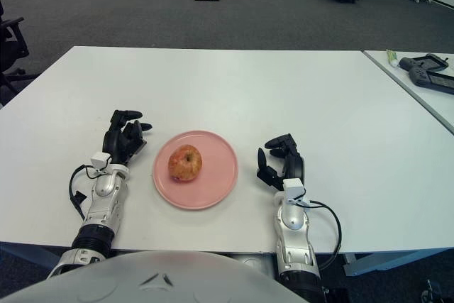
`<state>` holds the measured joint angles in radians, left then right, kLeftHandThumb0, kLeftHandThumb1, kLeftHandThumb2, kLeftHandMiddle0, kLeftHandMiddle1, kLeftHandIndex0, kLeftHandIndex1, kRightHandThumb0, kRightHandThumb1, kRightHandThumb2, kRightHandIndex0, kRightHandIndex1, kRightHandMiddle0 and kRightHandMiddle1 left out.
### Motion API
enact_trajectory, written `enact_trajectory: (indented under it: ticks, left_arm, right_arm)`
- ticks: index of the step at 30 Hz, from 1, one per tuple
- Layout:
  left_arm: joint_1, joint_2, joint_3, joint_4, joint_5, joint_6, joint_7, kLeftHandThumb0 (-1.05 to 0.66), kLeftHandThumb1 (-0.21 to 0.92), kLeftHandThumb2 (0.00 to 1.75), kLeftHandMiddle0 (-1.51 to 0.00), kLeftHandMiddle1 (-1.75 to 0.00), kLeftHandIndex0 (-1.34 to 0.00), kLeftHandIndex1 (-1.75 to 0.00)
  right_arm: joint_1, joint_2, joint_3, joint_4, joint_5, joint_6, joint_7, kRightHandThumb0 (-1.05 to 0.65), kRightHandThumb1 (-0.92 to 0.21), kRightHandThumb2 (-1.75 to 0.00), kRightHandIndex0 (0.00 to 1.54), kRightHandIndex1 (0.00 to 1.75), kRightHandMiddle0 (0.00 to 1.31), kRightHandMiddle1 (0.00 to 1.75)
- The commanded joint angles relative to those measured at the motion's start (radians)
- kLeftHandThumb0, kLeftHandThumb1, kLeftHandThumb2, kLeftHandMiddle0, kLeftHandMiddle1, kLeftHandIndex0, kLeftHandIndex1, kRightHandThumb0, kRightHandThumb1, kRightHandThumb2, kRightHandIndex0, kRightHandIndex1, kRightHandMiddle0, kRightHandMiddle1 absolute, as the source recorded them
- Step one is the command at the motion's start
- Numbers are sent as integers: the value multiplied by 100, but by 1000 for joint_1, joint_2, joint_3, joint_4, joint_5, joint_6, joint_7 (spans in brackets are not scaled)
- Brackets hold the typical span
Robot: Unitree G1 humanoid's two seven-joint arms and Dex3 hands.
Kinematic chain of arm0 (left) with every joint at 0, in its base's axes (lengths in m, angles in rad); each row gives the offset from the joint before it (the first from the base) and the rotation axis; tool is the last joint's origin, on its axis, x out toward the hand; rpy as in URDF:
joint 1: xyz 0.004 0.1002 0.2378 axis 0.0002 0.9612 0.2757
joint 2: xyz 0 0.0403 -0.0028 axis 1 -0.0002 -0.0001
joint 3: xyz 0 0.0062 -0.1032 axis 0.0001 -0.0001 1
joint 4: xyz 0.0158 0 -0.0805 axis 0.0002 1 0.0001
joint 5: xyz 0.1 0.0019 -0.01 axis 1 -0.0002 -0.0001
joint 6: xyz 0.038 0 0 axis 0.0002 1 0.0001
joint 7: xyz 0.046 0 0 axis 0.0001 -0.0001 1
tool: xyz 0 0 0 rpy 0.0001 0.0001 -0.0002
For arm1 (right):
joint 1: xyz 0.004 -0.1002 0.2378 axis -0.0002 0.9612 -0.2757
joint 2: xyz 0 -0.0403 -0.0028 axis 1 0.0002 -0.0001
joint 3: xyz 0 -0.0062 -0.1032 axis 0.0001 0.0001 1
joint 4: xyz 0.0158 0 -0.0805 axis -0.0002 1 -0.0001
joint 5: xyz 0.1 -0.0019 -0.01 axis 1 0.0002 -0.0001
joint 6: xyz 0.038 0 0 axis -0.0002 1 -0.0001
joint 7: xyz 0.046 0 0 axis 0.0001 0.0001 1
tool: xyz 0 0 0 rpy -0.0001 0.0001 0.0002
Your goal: Put the apple into the plate.
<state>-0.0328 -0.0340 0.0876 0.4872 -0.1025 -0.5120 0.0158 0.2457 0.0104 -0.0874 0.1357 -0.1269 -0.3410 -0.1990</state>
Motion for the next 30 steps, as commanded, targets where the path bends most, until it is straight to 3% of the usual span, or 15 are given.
enact_trajectory:
  ticks: [1, 14, 30]
  left_arm:
    - [22, 1, 2, 6, 11, 17, -1, -38, 73, 80, -48, -173, -31, -175]
    - [43, 14, -9, 14, 60, 24, 0, -38, 71, 83, -56, -172, -33, -175]
    - [74, 18, -2, -31, 112, 73, 54, -38, 72, 82, -58, -158, -32, -175]
  right_arm:
    - [-9, -6, -5, 13, 13, 9, 8, -40, -62, -94, 78, 175, 38, 175]
    - [-7, -6, -4, 6, 2, 8, 4, -40, -61, -95, 78, 175, 39, 175]
    - [-21, -12, -3, 32, 16, -12, 22, -40, -61, -95, 79, 175, 39, 175]
